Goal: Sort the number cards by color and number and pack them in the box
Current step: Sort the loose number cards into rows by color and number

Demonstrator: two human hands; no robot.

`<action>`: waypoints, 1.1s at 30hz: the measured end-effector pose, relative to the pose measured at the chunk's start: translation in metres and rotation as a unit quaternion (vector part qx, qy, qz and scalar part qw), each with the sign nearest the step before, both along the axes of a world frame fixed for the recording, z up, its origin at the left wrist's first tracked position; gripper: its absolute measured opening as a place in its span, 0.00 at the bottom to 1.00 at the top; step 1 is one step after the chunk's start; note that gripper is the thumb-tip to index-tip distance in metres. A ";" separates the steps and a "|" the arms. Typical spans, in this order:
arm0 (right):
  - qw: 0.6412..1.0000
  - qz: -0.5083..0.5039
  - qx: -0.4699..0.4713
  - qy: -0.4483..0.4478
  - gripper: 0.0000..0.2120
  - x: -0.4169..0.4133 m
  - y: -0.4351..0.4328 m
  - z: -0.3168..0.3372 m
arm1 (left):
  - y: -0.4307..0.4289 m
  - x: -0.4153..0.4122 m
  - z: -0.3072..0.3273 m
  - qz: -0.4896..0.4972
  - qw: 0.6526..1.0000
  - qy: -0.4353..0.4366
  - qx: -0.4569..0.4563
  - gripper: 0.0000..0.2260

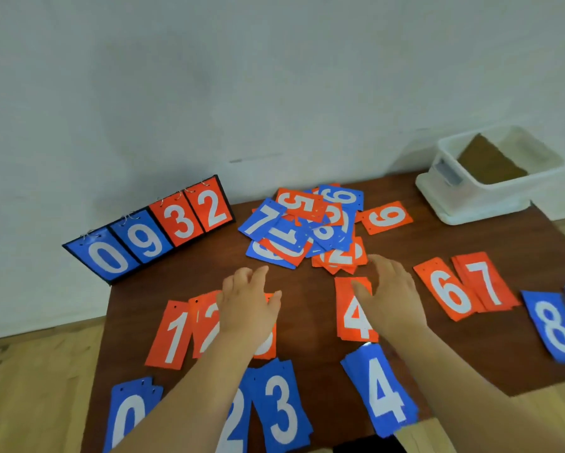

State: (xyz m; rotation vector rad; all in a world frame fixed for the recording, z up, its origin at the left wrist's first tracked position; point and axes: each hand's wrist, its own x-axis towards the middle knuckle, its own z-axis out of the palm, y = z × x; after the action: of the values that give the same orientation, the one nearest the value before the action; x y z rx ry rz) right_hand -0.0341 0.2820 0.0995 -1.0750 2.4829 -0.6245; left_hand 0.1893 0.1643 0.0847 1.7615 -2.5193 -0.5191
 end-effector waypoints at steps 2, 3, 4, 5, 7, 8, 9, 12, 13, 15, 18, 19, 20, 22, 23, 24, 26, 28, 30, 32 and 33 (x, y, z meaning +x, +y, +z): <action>1.000 -0.022 -0.005 -0.005 0.30 -0.023 0.003 0.002 | 0.000 -0.020 0.000 -0.010 1.000 -0.003 0.004 0.27; 1.000 -0.029 -0.004 -0.006 0.30 -0.035 0.004 0.001 | 0.000 -0.030 -0.001 -0.012 1.000 -0.007 0.008 0.28; 0.999 -0.033 -0.003 -0.005 0.30 -0.047 0.005 0.000 | 0.001 -0.039 -0.002 -0.012 1.000 -0.010 0.012 0.28; 0.999 -0.035 -0.003 -0.005 0.30 -0.059 0.004 -0.002 | 0.002 -0.050 -0.004 -0.009 1.000 -0.012 0.017 0.28; 0.999 -0.034 -0.001 -0.009 0.29 -0.083 0.001 -0.006 | 0.006 -0.069 -0.008 0.002 0.999 -0.013 0.030 0.29; 0.999 -0.032 0.002 -0.011 0.28 -0.096 -0.002 -0.008 | 0.008 -0.078 -0.011 0.009 0.999 -0.014 0.039 0.29; 1.000 -0.027 0.005 -0.012 0.27 -0.108 -0.006 -0.010 | 0.007 -0.087 -0.014 0.018 0.999 -0.013 0.048 0.29; 1.000 -0.004 0.027 -0.017 0.24 -0.149 -0.024 -0.023 | -0.005 -0.112 -0.025 0.044 0.997 -0.024 0.057 0.29; 0.999 0.006 0.038 -0.019 0.24 -0.164 -0.031 -0.028 | -0.011 -0.120 -0.030 0.050 0.997 -0.031 0.054 0.29; 0.997 0.021 0.068 -0.028 0.25 -0.190 -0.050 -0.041 | -0.028 -0.130 -0.038 0.066 0.995 -0.046 0.050 0.28; 0.992 0.044 0.116 -0.034 0.27 -0.221 -0.081 -0.060 | -0.062 -0.140 -0.053 0.107 0.991 -0.054 0.058 0.28; 0.990 0.055 0.121 -0.033 0.28 -0.228 -0.092 -0.067 | -0.075 -0.143 -0.059 0.116 0.990 -0.061 0.057 0.29; 0.990 0.069 0.120 -0.033 0.29 -0.235 -0.104 -0.073 | -0.086 -0.145 -0.064 0.119 0.989 -0.069 0.059 0.29; 0.988 0.104 0.112 -0.023 0.31 -0.249 -0.126 -0.086 | -0.110 -0.148 -0.072 0.119 0.987 -0.087 0.061 0.29; 0.985 0.128 0.119 -0.013 0.33 -0.255 -0.135 -0.093 | -0.121 -0.150 -0.074 0.101 0.987 -0.109 0.061 0.29; 0.979 0.153 0.133 -0.002 0.36 -0.261 -0.145 -0.099 | -0.133 -0.150 -0.075 0.061 0.986 -0.142 0.059 0.29; 0.964 0.215 0.156 0.027 0.39 -0.272 -0.161 -0.109 | -0.158 -0.151 -0.076 -0.061 0.974 -0.212 0.044 0.32; 0.951 0.255 0.169 0.045 0.38 -0.280 -0.175 -0.112 | -0.177 -0.153 -0.077 -0.150 0.954 -0.257 0.035 0.35; 0.944 0.271 0.176 0.060 0.35 -0.286 -0.183 -0.109 | -0.189 -0.156 -0.077 -0.185 0.940 -0.281 0.048 0.37; 0.939 0.278 0.189 0.075 0.32 -0.289 -0.187 -0.107 | -0.196 -0.160 -0.077 -0.202 0.933 -0.293 0.059 0.38; 0.938 0.275 0.196 0.075 0.32 -0.290 -0.188 -0.106 | -0.199 -0.161 -0.077 -0.210 0.930 -0.296 0.060 0.37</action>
State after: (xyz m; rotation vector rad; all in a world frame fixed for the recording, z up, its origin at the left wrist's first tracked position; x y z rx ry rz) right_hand -0.3237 0.0942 -0.0063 -1.5890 2.1278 0.1192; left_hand 0.0283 -0.0345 0.0075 1.5909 -3.3871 -0.1524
